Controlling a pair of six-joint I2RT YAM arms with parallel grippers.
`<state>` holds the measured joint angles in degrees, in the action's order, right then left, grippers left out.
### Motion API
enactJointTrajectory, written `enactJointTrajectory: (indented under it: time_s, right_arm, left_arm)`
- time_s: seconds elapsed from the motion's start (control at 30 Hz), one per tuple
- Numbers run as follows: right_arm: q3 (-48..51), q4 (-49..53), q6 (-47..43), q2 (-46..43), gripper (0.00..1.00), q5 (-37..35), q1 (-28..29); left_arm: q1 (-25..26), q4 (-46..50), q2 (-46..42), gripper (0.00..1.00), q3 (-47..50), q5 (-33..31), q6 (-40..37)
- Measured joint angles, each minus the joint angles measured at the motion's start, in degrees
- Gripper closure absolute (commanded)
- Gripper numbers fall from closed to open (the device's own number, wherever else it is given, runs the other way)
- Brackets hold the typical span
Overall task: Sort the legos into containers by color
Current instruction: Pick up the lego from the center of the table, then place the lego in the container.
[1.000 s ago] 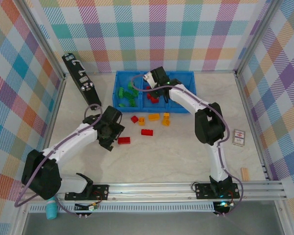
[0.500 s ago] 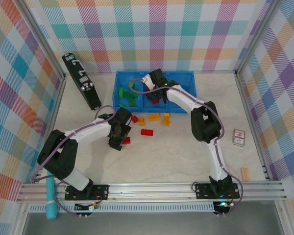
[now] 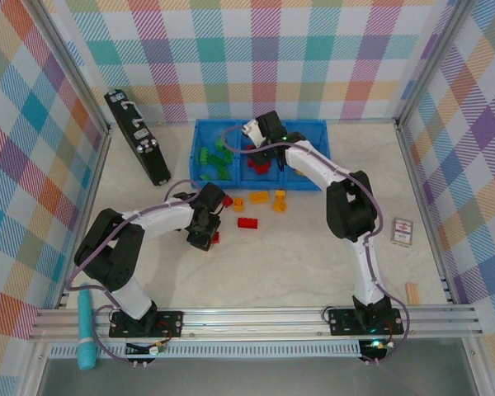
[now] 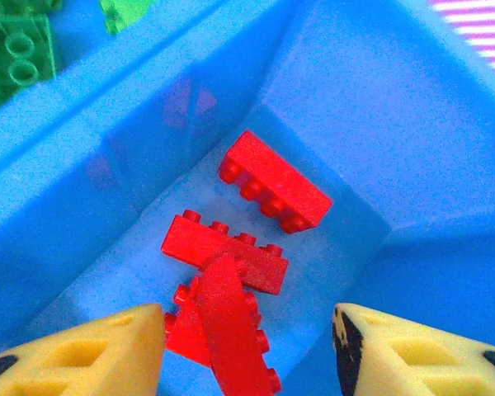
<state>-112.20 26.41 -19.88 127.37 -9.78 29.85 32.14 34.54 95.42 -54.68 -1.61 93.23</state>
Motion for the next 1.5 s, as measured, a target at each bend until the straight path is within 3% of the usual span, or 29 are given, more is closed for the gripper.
enactJointTrajectory:
  time_s: [0.2,0.43,0.7,0.93,1.23,1.4,1.5]
  right_arm:
    - [4.3,0.2,2.7,-9.5,0.41,2.1,-2.9]
    - [21.0,0.0,4.4,-29.4,0.36,4.4,-7.2]
    - [44.0,-0.4,7.0,-43.6,0.35,9.8,-6.1]
    - [53.3,-2.1,8.7,-53.8,0.36,15.4,-6.1]
    - [66.5,-11.7,3.5,-60.4,0.30,26.2,-2.2]
    - [67.9,-14.1,0.4,-60.4,0.28,28.0,-0.2]
    - [68.0,-16.1,-0.4,-60.2,0.27,28.8,0.2]
  left_arm:
    - [0.0,1.2,0.1,0.63,0.0,0.8,-2.5]
    - [0.0,6.9,1.2,0.71,-4.6,2.0,-8.7]
    - [-1.7,12.3,5.8,0.73,-32.5,-1.5,-19.6]
    - [-1.9,8.7,14.9,0.73,-50.5,-4.3,-24.9]
    - [-1.9,3.3,31.1,0.73,-62.9,-4.0,-25.4]
    - [-1.9,2.1,33.9,0.71,-66.3,-4.0,-25.4]
    - [-2.1,1.4,34.5,0.64,-68.1,-3.8,-25.4]
